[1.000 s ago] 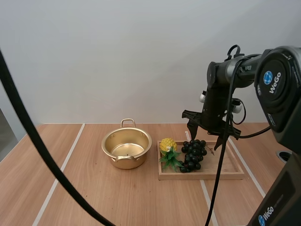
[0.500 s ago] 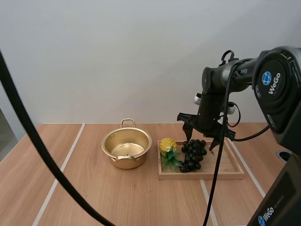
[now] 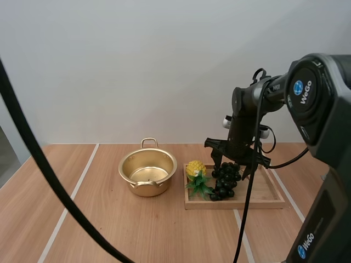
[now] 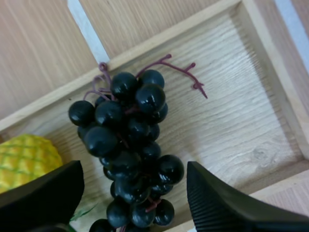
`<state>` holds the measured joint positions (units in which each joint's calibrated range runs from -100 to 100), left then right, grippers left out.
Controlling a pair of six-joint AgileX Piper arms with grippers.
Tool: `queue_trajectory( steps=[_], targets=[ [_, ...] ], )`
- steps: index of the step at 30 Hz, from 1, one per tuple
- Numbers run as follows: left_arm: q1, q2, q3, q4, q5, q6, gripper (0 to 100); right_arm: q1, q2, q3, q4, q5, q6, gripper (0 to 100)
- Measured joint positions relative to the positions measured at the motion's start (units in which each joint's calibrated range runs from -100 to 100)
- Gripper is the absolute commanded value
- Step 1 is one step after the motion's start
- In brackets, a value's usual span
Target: Open the pot, put the grape inside, and close it
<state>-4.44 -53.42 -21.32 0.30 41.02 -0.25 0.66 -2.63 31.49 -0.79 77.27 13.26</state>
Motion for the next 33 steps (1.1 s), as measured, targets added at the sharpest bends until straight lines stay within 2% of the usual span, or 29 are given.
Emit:
queue_trajectory(
  steps=[8,18,33],
  targets=[
    [0.0,0.0,0.0,0.0,0.0,0.0,0,0.3,2.5,0.0,0.0,-2.9,0.0,100],
    [0.0,0.0,0.0,0.0,0.0,0.0,0,4.1,6.9,0.0,-6.8,-4.3,5.1,100],
    [0.0,0.0,0.0,0.0,0.0,0.0,0,3.5,7.5,0.0,-6.1,-8.2,7.3,100]
  ],
)
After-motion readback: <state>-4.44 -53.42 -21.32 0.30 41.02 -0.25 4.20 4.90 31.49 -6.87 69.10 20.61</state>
